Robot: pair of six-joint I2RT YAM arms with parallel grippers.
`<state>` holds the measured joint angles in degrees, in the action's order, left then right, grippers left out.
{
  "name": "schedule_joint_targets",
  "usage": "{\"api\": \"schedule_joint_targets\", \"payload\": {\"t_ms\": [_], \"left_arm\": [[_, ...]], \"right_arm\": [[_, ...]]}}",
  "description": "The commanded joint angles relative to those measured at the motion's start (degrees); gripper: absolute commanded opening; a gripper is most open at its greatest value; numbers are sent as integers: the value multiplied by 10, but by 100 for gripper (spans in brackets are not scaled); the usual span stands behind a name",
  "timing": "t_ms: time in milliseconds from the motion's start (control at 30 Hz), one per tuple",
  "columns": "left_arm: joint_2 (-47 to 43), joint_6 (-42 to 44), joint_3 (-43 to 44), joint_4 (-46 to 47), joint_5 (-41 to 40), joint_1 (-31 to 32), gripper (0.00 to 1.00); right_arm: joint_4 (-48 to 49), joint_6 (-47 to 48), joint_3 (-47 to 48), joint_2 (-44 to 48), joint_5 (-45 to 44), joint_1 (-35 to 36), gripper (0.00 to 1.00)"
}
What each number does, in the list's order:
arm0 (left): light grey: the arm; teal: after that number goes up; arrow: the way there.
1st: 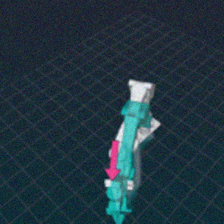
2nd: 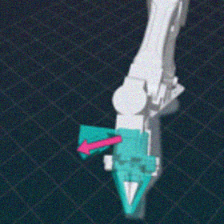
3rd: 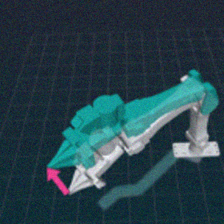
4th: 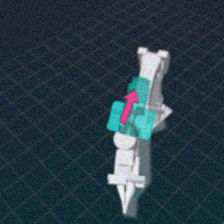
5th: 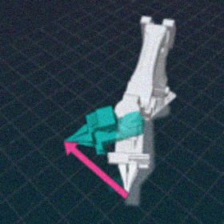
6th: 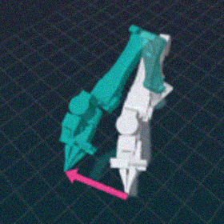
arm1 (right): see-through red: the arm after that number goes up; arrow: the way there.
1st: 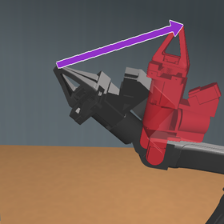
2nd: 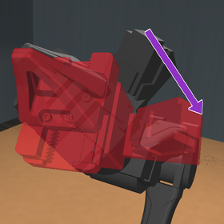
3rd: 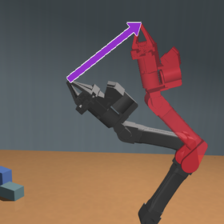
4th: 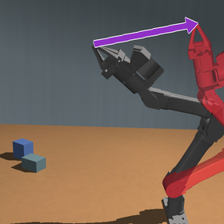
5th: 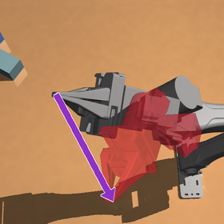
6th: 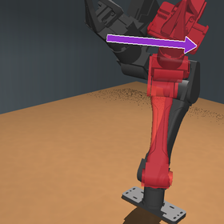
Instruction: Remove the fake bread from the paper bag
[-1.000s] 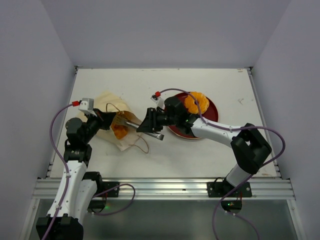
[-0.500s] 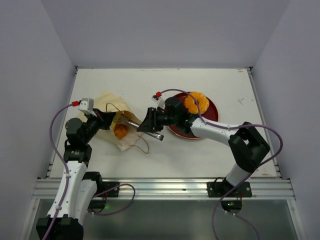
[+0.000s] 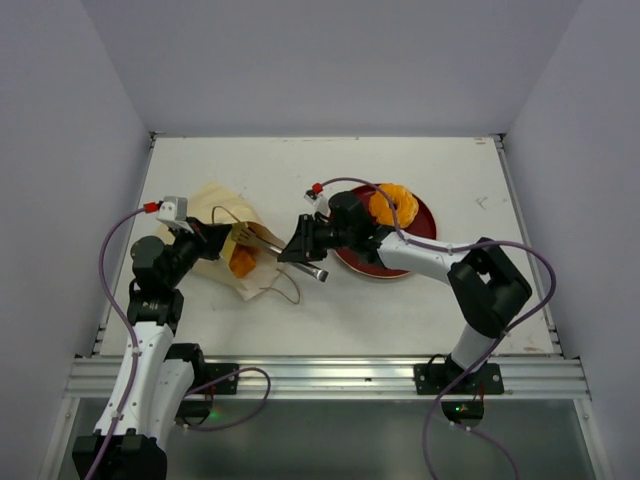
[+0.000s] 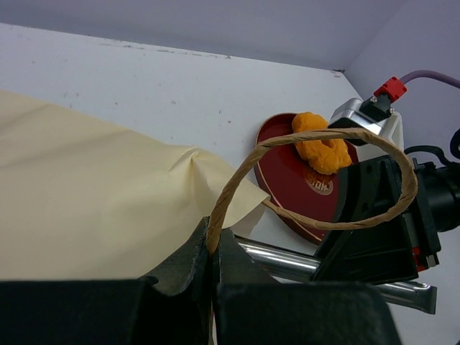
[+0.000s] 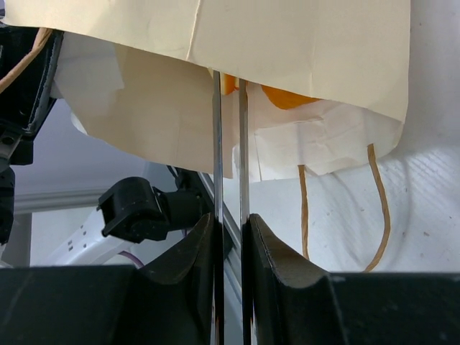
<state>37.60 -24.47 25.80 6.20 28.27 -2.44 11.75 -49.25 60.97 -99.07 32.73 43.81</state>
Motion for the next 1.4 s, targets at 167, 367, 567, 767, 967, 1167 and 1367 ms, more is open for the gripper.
{"api": "schedule_joint_targets", "payload": {"t_ms": [167, 367, 567, 767, 967, 1167, 1367], "left_arm": [[-1, -8, -2, 51, -7, 3, 0], [4, -19, 11, 71, -42, 3, 0], [8, -42, 17, 94, -73, 3, 0], [12, -53, 21, 106, -92, 3, 0], [21, -69, 22, 124, -109, 3, 0], [34, -71, 26, 128, -114, 2, 0], [30, -64, 29, 119, -117, 3, 0]], "right_arm": [[13, 20, 12, 48, 9, -15, 0], [-26, 43, 11, 81, 24, -29, 0], [-81, 86, 12, 123, 36, -41, 0], [-174, 158, 22, 152, 47, -49, 0], [-236, 235, 13, 182, 41, -48, 0], [-277, 287, 21, 222, 38, -49, 0], [-316, 325, 28, 265, 32, -48, 0]]}}
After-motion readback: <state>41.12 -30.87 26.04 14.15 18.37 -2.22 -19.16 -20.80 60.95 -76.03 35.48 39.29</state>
